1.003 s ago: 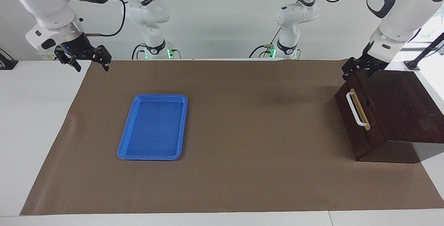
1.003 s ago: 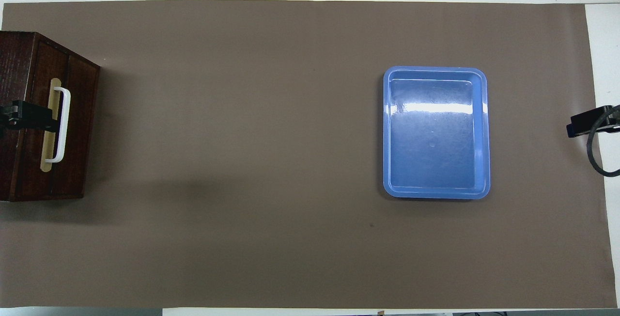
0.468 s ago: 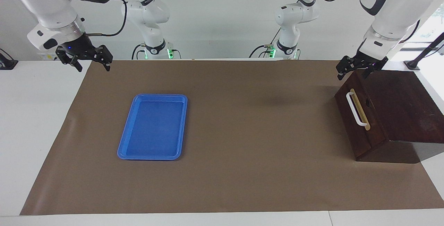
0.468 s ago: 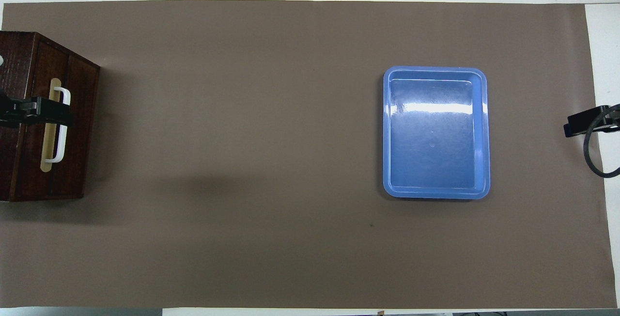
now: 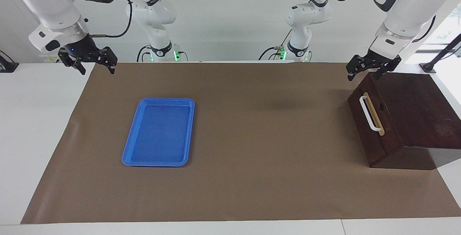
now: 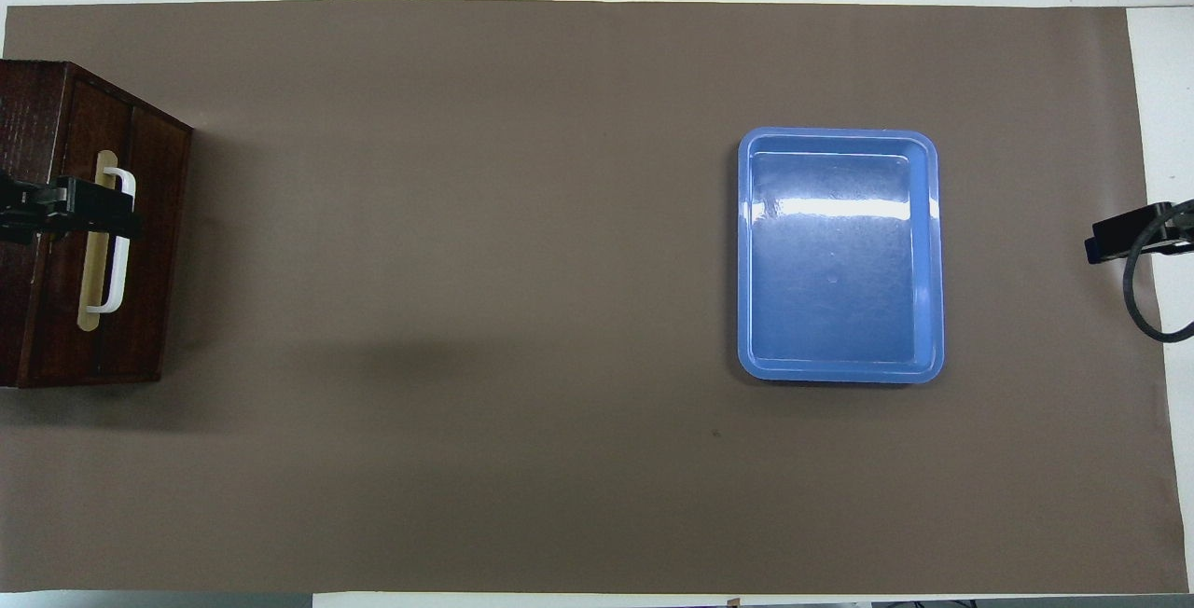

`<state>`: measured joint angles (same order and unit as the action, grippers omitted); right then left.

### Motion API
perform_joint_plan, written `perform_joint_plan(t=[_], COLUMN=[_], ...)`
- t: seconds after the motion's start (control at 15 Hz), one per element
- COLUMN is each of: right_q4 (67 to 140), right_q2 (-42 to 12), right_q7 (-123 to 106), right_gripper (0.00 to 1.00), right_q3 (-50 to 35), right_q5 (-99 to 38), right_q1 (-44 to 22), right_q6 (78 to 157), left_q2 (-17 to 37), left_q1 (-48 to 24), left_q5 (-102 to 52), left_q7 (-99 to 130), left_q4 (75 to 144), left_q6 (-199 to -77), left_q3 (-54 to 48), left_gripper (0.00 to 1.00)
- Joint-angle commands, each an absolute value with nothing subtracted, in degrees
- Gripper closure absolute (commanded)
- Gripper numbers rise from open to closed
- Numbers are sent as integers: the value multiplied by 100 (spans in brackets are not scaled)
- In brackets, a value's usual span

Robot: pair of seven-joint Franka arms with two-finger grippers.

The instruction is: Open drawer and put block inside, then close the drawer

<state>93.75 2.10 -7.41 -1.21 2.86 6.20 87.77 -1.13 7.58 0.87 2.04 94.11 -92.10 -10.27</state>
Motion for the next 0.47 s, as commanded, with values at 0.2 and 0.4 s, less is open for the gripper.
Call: perform_joint_plan(t=[0.2, 0.4], right_q4=[9316, 9316], right_q2=[202, 202], right_q7=[-747, -747], right_gripper=[0, 0], right_q3=[-149, -149], right_q5=[220, 220], right_q1=[668, 668], right_q6=[8754, 8754], left_q2=[-18, -44], left_q1=[782, 774], left_q5=[79, 70], left_q7=[562, 536], left_q4=[9272, 9299], left_q6=[-9097, -9009], left_q3=[-1002, -1011], left_gripper=[0, 0])
